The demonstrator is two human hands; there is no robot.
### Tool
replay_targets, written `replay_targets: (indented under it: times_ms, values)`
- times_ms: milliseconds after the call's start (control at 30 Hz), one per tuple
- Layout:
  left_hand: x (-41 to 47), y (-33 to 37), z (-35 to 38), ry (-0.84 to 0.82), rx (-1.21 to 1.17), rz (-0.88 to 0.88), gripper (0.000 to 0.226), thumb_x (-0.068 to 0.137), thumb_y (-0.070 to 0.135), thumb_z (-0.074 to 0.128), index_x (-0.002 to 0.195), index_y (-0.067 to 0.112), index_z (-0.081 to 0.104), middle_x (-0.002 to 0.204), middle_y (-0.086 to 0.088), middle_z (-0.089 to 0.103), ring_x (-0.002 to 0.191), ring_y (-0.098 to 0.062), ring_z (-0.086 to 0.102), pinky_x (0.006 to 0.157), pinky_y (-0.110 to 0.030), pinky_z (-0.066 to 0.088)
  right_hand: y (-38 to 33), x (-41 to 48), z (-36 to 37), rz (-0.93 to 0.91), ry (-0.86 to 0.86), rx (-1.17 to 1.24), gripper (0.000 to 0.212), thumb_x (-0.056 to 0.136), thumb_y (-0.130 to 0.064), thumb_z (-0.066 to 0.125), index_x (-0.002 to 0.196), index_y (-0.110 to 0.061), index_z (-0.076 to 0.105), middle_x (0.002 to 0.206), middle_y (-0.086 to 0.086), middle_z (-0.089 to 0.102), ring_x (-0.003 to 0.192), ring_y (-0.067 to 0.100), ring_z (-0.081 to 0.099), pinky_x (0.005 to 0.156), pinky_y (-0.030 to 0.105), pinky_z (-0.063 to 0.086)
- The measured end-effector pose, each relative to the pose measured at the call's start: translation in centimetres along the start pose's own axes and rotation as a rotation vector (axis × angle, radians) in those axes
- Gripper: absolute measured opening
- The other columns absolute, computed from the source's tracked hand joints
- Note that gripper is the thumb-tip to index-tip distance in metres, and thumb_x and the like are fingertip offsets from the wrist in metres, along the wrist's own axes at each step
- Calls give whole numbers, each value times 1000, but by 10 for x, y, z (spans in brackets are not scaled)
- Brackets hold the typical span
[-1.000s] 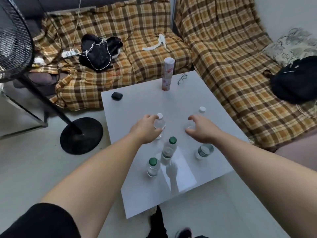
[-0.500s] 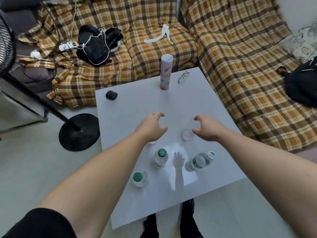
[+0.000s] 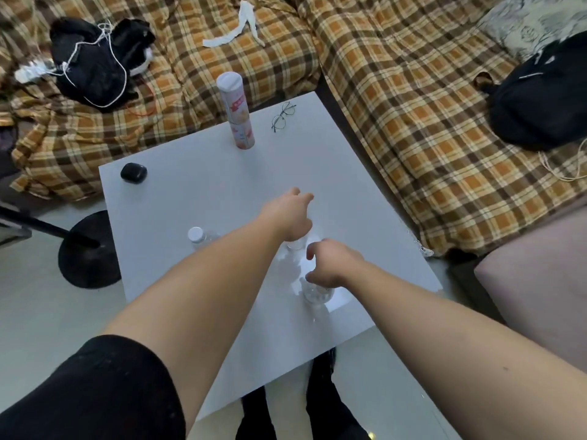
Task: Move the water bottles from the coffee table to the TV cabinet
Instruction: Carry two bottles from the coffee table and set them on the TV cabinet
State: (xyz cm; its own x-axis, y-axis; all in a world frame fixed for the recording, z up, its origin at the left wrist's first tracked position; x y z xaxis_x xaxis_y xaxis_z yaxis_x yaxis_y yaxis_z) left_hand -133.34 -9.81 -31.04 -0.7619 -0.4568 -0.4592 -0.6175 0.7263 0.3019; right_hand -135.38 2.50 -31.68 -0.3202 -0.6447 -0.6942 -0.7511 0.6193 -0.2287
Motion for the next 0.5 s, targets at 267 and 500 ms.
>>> replay_targets:
  times_ms: [267,500]
  values:
    - [22,2,18,-141,125,-69,51,88,15,45,138,21,37,133,-7,38,105,-33,55,89,-47,49,1,7,32,-60,-15,-147,19,76,-3,49,91,-15,51,82,1,45,68,24,46,52,25,30]
    - [19,-11,29,-26,7,-58,36,85,6,46,118,18,51,118,-8,44,89,-33,55,75,-39,47,10,13,36,-115,87,-144,14,79,-1,48,83,-12,40,89,6,38,69,31,43,48,28,23]
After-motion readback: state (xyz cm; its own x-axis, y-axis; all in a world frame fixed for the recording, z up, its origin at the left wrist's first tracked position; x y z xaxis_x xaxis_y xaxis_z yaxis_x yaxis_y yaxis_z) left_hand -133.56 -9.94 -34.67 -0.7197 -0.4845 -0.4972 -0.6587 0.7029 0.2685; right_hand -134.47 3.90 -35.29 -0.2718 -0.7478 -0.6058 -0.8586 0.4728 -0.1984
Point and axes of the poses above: each hand's wrist, its own x-axis towards the middle knuckle, its own z-axis out of the palm, y = z × x, the point moved 5 cm from there along x, towards the middle knuckle
